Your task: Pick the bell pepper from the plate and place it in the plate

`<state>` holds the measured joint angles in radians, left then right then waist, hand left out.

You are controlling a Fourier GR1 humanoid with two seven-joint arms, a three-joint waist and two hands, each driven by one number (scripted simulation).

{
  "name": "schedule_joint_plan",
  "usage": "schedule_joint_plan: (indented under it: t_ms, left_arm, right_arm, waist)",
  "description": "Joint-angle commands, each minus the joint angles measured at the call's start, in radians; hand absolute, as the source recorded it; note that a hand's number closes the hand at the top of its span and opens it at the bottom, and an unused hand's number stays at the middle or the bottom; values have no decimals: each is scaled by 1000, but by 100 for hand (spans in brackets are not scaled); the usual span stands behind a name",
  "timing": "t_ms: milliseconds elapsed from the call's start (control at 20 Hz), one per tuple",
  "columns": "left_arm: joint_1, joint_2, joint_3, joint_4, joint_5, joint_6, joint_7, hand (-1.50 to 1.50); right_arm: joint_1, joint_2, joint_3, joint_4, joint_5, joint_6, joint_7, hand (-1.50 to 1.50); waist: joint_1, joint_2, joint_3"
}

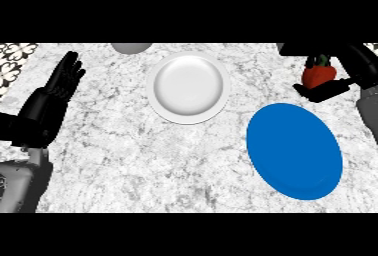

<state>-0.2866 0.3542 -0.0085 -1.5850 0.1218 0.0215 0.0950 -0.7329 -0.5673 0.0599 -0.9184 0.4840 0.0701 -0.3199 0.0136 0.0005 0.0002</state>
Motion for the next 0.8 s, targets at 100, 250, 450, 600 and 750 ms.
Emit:
schedule_joint_plan:
  t_ms: [100,250,450,600,750]
  left_arm:
    - [-8,-28,-8,-16,-31,16,24,0]
    - [17,7,44,28,4,-50,-22,0]
    - [20,-20,25,32,-29,-32,-41,0]
    - [4,-33,13,-38,-52,4,41,0]
    - [89,-18,44,-50,3,-70,-21,0]
  right_arm:
    - [-113,97,10,-37,-24,89,59,150]
    - [-108,184,43,-106,5,57,143,150]
    - [-224,291,63,-57,19,66,245,150]
    - [-215,364,65,-3,26,34,225,150]
    - [-315,410,45,112,43,20,268,150]
  waist:
    - [-4,0,0]
    - [-7,0,-1]
    - [-1,1,-1]
    - [-2,0,0]
    - [8,2,-1]
